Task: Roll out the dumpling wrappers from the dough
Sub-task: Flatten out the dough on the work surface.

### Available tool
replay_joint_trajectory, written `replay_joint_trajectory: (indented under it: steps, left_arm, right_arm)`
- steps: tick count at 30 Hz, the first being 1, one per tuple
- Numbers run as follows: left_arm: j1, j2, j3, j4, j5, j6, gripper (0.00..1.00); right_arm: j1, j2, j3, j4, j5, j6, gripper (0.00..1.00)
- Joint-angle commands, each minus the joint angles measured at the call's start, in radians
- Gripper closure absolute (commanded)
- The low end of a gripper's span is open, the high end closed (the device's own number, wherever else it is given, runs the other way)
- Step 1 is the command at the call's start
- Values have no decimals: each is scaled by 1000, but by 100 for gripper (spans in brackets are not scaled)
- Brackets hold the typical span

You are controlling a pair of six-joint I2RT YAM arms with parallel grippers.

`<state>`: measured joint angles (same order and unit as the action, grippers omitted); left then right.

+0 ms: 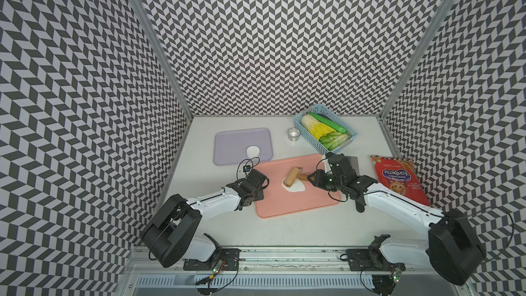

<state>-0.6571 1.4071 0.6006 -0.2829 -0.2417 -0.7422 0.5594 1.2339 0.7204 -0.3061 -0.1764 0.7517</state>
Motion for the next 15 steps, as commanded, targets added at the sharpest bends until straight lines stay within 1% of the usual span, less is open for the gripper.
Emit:
replay_joint_trajectory:
  steps: [1,4,6,9,11,15]
  left_arm:
    - [-18,10,0,-47,22,44,100]
    - [-18,7,0,-46,22,44,100]
    - [-18,7,0,-43,25,43,100]
    - [-19,9,1,-41,29,43,100]
    - [-19,9,2,-42,30,43,100]
    - [-19,7,-1,-44,28,43,100]
  right_arm:
    - [-4,-66,-16,-344,68,-47,100]
    - [-4,-116,-53,-365,63,-50,100]
    - [-4,-113,-100,-322,48,-37,100]
    - [-4,-32,-142,-267,22,-19,100]
    - [-4,28,-155,-237,37,-20,100]
    - [-4,104,-167,-173,73,-16,100]
